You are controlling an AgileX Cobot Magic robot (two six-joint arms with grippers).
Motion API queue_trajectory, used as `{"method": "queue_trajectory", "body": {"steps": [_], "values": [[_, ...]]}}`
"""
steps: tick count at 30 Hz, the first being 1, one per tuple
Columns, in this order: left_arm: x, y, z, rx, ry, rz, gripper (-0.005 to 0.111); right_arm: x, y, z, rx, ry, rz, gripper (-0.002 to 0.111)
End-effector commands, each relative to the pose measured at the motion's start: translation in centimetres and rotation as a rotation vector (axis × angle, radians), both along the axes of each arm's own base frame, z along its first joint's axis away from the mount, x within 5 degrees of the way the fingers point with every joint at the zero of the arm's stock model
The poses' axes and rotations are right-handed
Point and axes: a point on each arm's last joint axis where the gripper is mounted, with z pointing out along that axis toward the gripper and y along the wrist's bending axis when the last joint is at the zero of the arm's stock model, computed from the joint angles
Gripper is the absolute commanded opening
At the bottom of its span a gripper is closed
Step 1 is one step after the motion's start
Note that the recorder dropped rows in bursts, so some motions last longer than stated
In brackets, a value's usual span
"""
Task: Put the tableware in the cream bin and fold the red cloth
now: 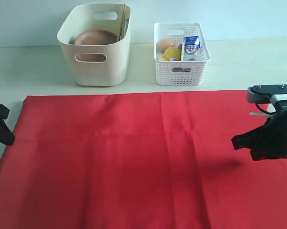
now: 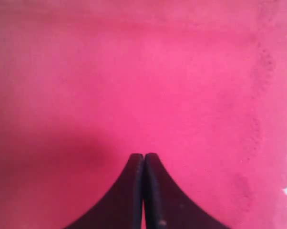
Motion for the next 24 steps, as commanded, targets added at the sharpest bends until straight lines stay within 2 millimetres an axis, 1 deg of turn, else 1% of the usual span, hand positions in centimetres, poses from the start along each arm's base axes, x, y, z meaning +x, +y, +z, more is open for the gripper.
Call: {"method": "queue_trajectory", "body": {"steps": [1, 4, 8, 10, 17, 24], "values": [[0.0, 0.3, -0.2, -0.014, -0.030, 0.008, 0.055, 0.5, -0.1, -0.4, -0.027, 0.000, 0.002, 0.000], [0.2, 0.3, -0.8, -0.029, -0.020, -0.001, 0.056, 0.5, -0.1, -0.8, -0.030, 0.012, -0.001, 0.000], [0.4, 0.3, -1.6, -0.045, -0.009, -0.013, 0.066, 0.6, -0.1, -1.4, -0.033, 0.034, -0.001, 0.000], [0.5, 0.2, -2.0, -0.060, -0.008, -0.024, 0.068, 0.6, -0.1, -1.7, -0.035, 0.044, -0.001, 0.000], [0.6, 0.3, -3.6, -0.067, 0.034, -0.042, 0.068, 0.7, -0.1, -2.3, -0.040, 0.065, -0.002, 0.000], [0.6, 0.3, -4.5, -0.073, 0.059, -0.056, 0.068, 0.7, -0.1, -2.5, -0.041, 0.070, -0.002, 0.000]]}}
